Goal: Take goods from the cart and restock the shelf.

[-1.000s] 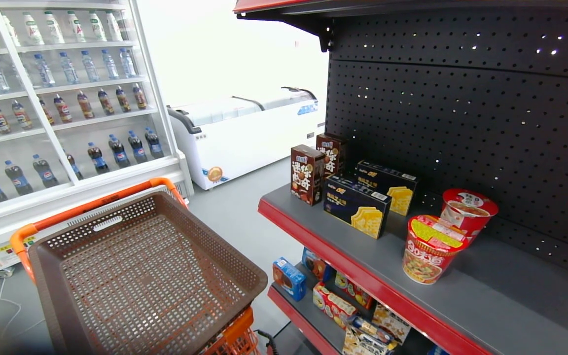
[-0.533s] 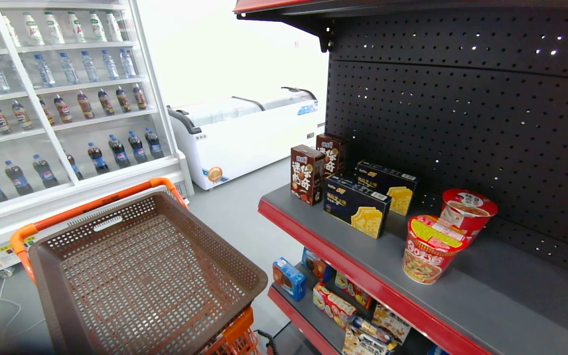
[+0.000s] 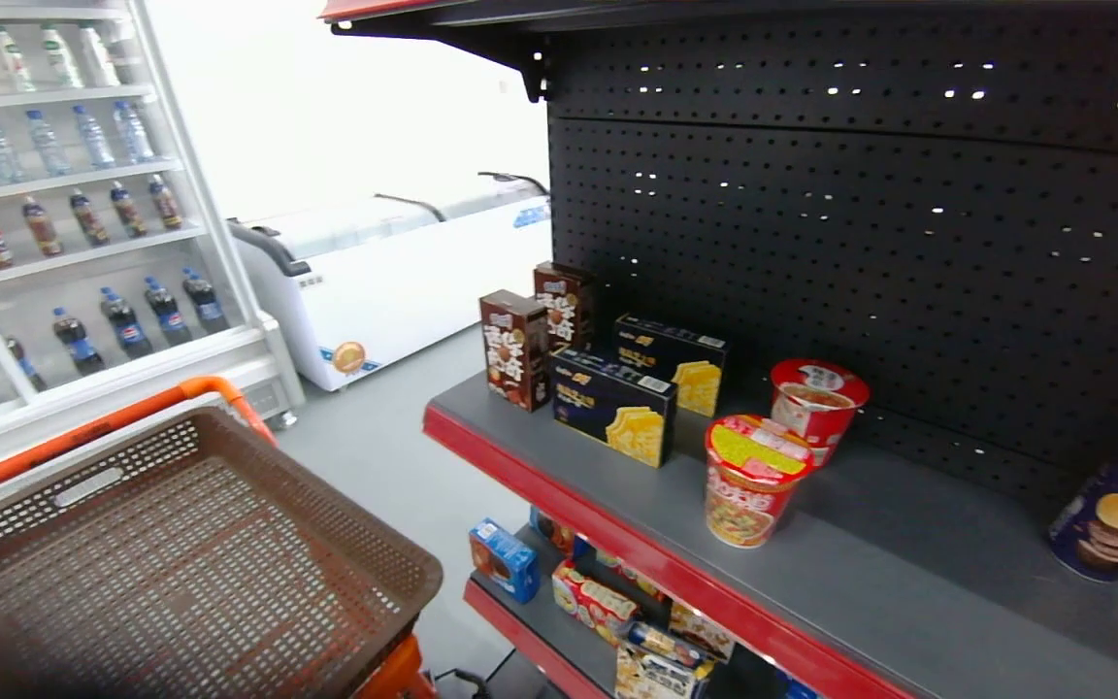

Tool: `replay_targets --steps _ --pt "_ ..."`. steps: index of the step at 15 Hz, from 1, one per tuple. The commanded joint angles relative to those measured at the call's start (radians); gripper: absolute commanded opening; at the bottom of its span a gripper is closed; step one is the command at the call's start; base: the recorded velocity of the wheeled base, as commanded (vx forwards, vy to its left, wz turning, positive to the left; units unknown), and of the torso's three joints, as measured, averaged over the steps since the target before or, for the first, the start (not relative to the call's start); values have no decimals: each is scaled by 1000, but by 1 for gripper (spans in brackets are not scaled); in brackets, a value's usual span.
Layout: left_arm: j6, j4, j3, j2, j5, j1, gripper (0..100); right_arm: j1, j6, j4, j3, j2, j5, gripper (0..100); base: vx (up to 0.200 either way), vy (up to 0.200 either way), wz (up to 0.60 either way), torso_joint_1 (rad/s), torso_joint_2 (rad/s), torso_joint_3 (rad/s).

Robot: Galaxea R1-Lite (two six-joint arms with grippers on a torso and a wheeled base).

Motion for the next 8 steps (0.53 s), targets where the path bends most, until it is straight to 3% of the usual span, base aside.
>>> replay_targets --steps 1,8 --pt "-1 5 -2 1 0 0 0 0 0 1 0 0 2 100 0 0 -600 -2 7 -2" --pt "-1 9 12 -2 2 0 0 0 0 1 0 0 2 100 0 0 -600 0 3 3"
